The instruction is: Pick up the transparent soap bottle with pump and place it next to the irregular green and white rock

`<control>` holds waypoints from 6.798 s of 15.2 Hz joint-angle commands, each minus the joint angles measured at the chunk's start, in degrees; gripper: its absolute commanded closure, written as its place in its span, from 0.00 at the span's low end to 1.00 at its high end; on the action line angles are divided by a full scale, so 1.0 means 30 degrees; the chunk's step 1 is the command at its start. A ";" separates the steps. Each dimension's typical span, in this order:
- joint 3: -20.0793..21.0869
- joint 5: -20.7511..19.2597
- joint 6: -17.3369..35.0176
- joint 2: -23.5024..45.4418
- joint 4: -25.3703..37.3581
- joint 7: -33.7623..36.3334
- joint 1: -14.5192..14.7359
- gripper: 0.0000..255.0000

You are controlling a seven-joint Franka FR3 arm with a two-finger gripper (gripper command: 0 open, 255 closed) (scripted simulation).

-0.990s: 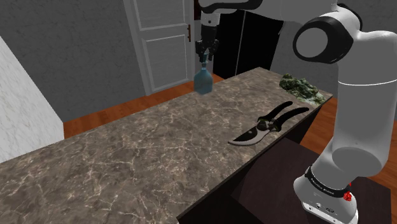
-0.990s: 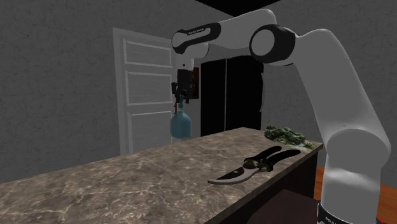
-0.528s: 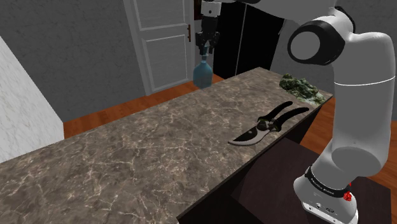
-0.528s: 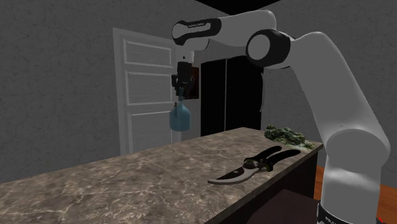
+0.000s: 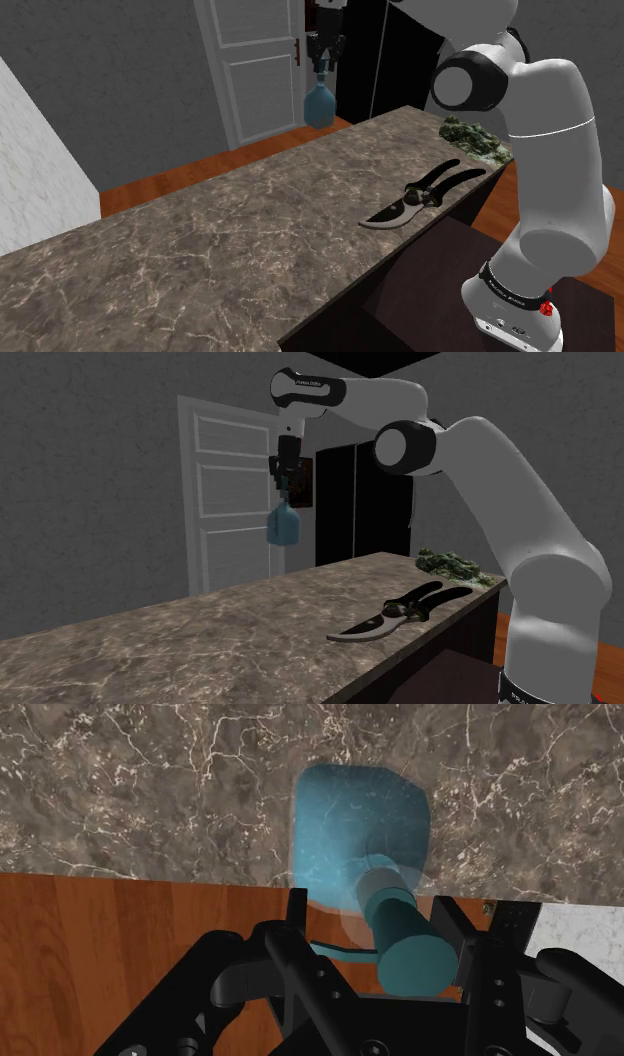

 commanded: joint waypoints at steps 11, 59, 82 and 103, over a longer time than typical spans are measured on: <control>-0.1039 -0.0294 0.0729 -0.5983 -0.7027 -0.3316 -0.1827 1.00; -0.5013 -0.1483 0.2469 -1.1648 -1.5263 -1.3898 -0.7880 1.00; -0.4854 -0.1886 0.8663 -1.2837 -2.2558 -1.3995 -0.7783 1.00; -0.4895 -0.1765 1.1066 -1.2591 -2.4741 -1.4229 -0.7804 0.00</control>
